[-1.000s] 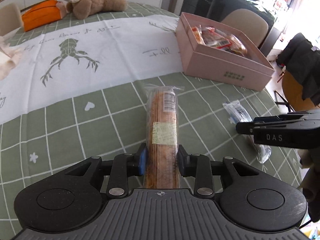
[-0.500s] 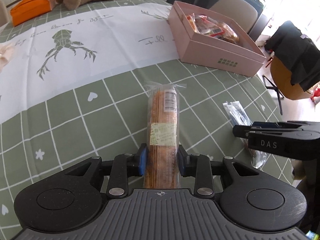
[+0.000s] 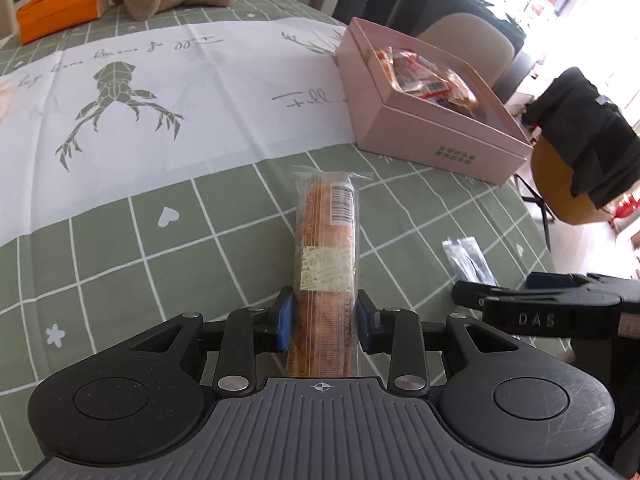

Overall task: Organize snacks
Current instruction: 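Grasp the bread loaf with the left tool while the right tool grasps the wafer packet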

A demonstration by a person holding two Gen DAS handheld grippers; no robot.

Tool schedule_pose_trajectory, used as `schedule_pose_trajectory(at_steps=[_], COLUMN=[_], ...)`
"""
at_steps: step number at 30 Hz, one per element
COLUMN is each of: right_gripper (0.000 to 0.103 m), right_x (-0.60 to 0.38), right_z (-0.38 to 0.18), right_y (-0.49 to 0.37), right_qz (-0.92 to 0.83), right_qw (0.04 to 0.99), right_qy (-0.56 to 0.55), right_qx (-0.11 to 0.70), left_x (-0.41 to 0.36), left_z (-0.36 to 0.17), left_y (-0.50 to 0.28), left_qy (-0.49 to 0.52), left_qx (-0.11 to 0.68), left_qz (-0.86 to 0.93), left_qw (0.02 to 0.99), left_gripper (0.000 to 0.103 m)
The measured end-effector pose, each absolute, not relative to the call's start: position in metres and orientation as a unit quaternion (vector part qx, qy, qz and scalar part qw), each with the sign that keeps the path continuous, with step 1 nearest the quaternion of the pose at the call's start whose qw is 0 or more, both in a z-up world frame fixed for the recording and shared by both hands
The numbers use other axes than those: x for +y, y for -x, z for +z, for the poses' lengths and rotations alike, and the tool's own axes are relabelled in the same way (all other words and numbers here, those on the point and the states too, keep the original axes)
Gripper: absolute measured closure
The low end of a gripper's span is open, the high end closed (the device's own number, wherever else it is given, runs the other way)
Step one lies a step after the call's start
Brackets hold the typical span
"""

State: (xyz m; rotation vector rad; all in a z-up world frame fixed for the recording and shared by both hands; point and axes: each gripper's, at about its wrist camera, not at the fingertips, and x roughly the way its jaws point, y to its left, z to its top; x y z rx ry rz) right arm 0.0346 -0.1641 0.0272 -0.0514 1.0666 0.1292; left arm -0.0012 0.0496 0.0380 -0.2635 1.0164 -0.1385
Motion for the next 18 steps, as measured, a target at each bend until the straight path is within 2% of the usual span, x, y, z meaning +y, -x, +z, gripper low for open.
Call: schedule_pose_trajectory(at_steps=[11, 13, 16, 18], right_gripper=[0.000, 0.004, 0.029, 0.059], right_x=[-0.161, -0.159, -0.153, -0.148], right_z=[0.030, 0.032, 0.038, 0.040], right_y=[-0.042, -0.037, -0.028, -0.026], right_qz=[0.130, 0.144, 0.167, 0.179], right_qw=[0.841, 0.843, 0.849, 0.849], right_qy=[0.068, 0.072, 0.083, 0.090], right_qx=[0.521, 0.513, 0.494, 0.489], left_x=[0.031, 0.029, 0.032, 0.036], left_z=[0.039, 0.039, 0.038, 0.038], left_y=[-0.010, -0.013, -0.015, -0.016], left_qy=[0.105, 0.105, 0.117, 0.127], left_qx=[0.491, 0.494, 0.499, 0.502], left_qz=[-0.062, -0.064, -0.063, -0.064], left_qw=[0.863, 0.861, 0.857, 0.853], left_gripper=[0.067, 0.067, 0.067, 0.067])
